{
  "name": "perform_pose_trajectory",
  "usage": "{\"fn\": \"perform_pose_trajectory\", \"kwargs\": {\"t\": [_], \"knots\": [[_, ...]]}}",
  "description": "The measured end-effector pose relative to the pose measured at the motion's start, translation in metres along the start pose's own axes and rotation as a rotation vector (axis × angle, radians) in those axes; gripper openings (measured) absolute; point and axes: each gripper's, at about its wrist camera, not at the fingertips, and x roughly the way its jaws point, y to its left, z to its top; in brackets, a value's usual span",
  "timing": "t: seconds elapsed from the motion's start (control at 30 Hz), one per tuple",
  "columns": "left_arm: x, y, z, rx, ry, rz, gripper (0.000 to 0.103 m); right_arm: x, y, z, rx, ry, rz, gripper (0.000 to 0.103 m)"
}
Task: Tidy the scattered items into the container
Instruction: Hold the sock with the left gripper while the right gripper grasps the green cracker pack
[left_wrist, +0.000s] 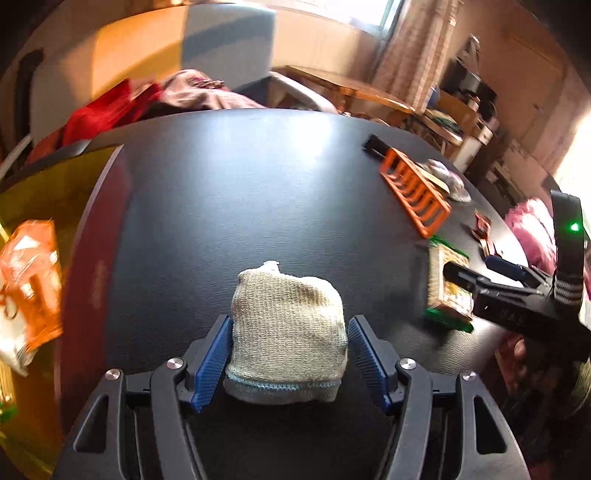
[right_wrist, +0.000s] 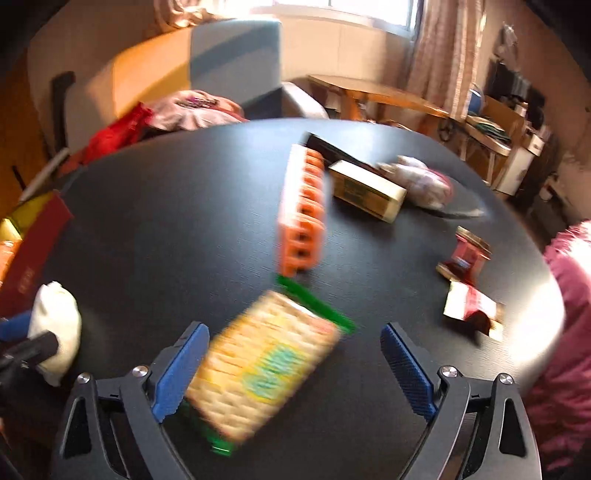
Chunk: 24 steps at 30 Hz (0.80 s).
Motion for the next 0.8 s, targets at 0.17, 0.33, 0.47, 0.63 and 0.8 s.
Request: {"fn": "perform_pose_trajectory", "kwargs": {"t": [0.17,0.33,0.47,0.63,0.8], "knots": [[0.001,-0.022,-0.003,0.048,0.005,-0.038,0.066,-0.013,-0.053,-0.008,0.163,0.000,0.043,0.093],[-0.015,-0.009,-0.001,0.000,-0.026,-0.024,0.066,-0.025,-0.036,-0.007,0.200,0.012,0.119,0.097],[-0.023,0.006,-0.001,-0.034,-0.036,0.008,0.066,-0.015,0.005,-0.003,0.133,0.035,0.093,0.098],[-0.024,0.010,-0.004,-0.042,-0.030,0.018,0.066,0.006,0.020,-0.004,0.062,0.070,0.019,0.096],[-0.023,-0.001,-0.002,-0.008,-0.034,-0.002,0.066,0.005,-0.019,-0.014,0.107,0.075,-0.019,0.093]]}}
